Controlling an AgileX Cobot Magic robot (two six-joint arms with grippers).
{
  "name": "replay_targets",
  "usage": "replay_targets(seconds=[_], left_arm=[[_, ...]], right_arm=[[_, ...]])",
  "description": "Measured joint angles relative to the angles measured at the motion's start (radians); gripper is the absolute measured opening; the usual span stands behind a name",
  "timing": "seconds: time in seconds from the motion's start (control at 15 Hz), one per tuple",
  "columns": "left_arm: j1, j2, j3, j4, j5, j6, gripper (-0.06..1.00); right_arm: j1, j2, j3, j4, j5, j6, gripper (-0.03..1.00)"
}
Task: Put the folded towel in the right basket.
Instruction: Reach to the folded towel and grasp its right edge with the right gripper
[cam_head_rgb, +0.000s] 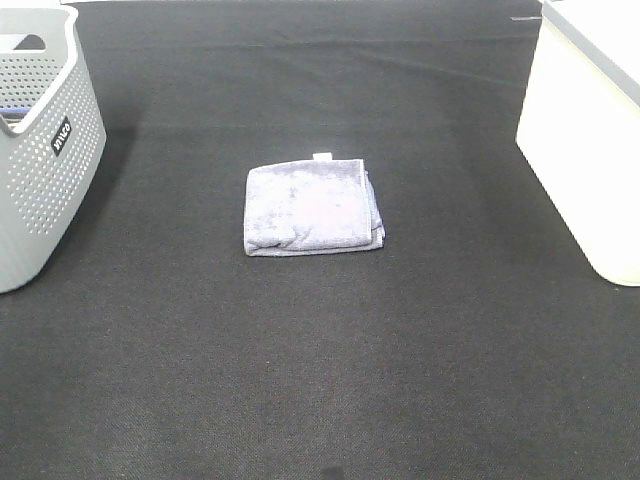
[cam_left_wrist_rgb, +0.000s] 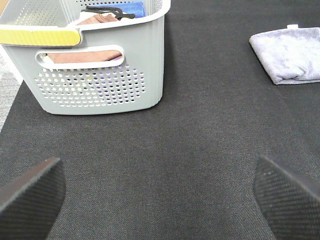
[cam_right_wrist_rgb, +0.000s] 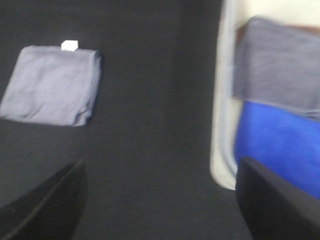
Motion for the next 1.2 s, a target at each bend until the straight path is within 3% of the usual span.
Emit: replay_targets(seconds=[0.2, 0.47, 0.73, 1.0, 1.2], left_arm=[[0.0, 0.0, 0.0, 0.0, 0.0, 0.0, 0.97], [0.0, 0.0, 0.0, 0.0, 0.0, 0.0, 0.97], [0.0, 0.0, 0.0, 0.0, 0.0, 0.0, 0.97], [0.0, 0.0, 0.0, 0.0, 0.0, 0.0, 0.97], [0.0, 0.0, 0.0, 0.0, 0.0, 0.0, 0.97]], right_arm=[[0.003, 0.235, -0.204, 0.103, 0.092, -0.041, 0.77], [0.113, 0.502, -0.43, 0.1, 0.105, -0.049, 0.77], [0.173, 0.701, -0.567, 0.141, 0.121, -0.032, 0.77], [0.173, 0.918, -0.674, 0.261, 0.207, -0.03, 0.76], [0.173, 1.055, -0.737, 0.291, 0.225, -0.03, 0.76]])
